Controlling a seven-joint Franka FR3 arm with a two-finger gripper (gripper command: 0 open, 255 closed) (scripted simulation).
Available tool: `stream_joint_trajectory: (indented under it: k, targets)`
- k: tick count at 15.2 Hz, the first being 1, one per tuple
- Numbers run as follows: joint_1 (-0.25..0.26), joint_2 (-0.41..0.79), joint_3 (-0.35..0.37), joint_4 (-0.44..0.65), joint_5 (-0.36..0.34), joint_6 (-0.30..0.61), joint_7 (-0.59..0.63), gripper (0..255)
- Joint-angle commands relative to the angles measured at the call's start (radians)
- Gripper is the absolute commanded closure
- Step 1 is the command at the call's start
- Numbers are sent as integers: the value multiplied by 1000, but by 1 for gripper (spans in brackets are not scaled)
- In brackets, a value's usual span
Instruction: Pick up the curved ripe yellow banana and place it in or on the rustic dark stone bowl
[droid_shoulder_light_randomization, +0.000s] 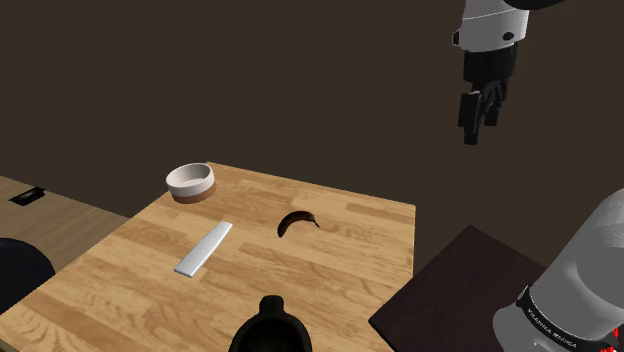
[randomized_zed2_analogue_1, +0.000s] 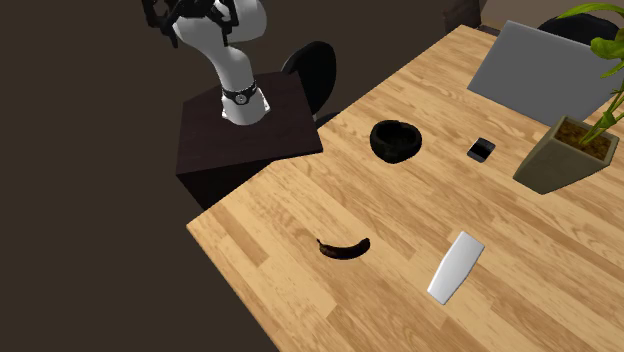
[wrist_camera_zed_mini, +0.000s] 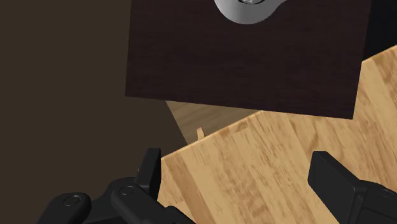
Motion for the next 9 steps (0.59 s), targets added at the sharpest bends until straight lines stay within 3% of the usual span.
stream_joint_trajectory:
  k: [1,9]
  targets:
    - [0,0,0,0,0,0,0,0]
    - [45,137,-16,-130,3,349,-62,0]
